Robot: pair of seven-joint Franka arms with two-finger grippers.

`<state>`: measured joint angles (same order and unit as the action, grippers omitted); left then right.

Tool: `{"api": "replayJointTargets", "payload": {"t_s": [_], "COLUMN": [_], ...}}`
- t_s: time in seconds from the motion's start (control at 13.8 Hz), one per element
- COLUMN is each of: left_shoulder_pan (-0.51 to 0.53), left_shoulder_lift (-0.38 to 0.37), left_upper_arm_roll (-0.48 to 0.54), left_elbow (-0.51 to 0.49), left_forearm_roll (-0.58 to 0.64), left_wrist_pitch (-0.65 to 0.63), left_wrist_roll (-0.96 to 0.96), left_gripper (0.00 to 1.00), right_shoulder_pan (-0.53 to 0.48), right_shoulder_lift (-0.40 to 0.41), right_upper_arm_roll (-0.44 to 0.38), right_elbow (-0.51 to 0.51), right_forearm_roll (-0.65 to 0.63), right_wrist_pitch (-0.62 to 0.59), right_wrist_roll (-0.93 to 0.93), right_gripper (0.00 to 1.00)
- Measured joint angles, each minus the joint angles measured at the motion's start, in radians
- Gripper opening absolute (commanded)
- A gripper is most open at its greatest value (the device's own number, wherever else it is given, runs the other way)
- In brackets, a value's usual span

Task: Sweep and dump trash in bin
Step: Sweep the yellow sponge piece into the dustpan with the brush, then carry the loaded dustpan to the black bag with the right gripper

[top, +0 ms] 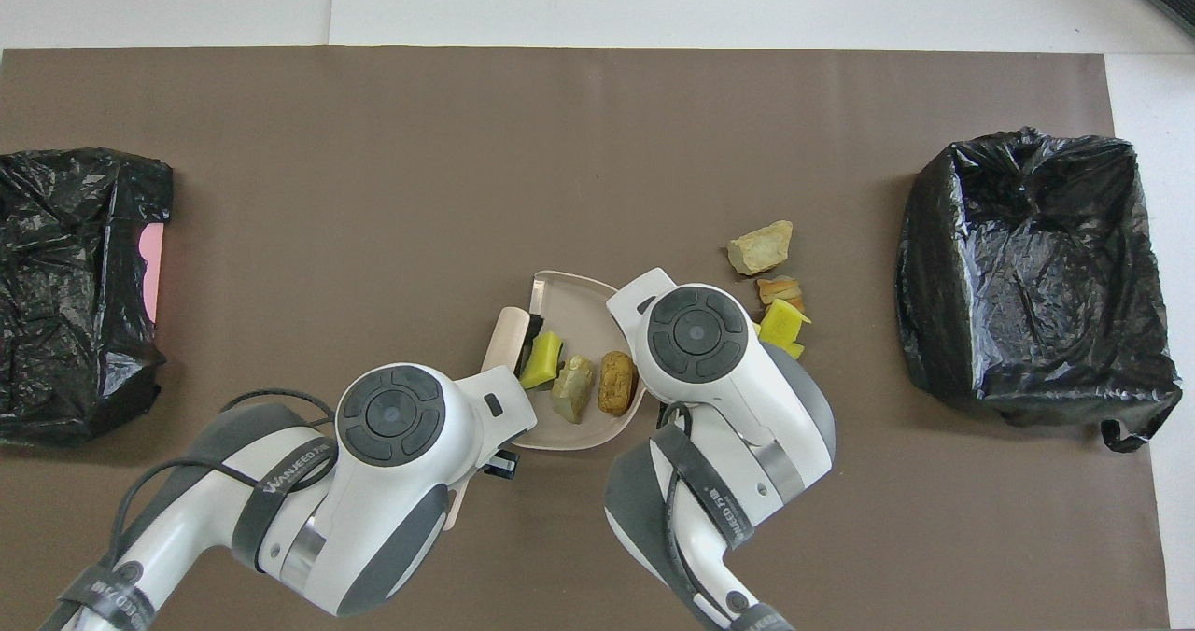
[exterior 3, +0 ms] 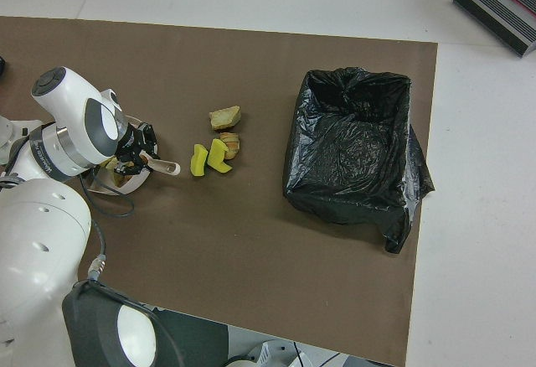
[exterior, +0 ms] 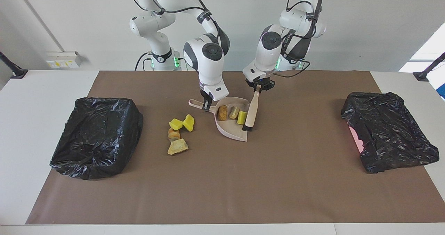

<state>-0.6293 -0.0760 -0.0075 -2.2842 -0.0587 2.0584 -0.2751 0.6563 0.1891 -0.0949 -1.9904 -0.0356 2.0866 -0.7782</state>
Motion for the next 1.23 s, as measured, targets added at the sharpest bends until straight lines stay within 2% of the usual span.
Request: {"api": "replayJointTargets", "payload": {"t_s": [0.43, 0.94, 1.23], "left_shoulder_pan": [0.023, 0.023, 0.003], "left_shoulder_lift": [0.0, 0.0, 0.0], "left_upper_arm_roll": [0.0, -0.001, -0.018], "left_elbow": [-0.001, -0.002, -0.002], "left_forearm_roll": [0.058, 0.058, 0.058], "left_wrist_pitch": [-0.002, -0.002, 0.008], "left_wrist_roll": [-0.172, -0.209, -0.313], "left_gripper": [0.0, 0.0, 0.0], "right_shoulder_pan": [-0.008, -0.092, -0.164], "right_shoulder_lift": [-0.006, -0.084, -0.142], "right_upper_arm_roll": [-0.003, -0.008, -0.008], "right_elbow": [0.004, 0.025, 0.036], "right_forearm_roll": [0.0, 0.0, 0.0], "right_wrist_pitch": [-0.006, -0.096, -0.112], "right_wrist_roll": [0.0, -0.007, -0.051], "right_gripper": [0.0, 0.0, 0.0]}}
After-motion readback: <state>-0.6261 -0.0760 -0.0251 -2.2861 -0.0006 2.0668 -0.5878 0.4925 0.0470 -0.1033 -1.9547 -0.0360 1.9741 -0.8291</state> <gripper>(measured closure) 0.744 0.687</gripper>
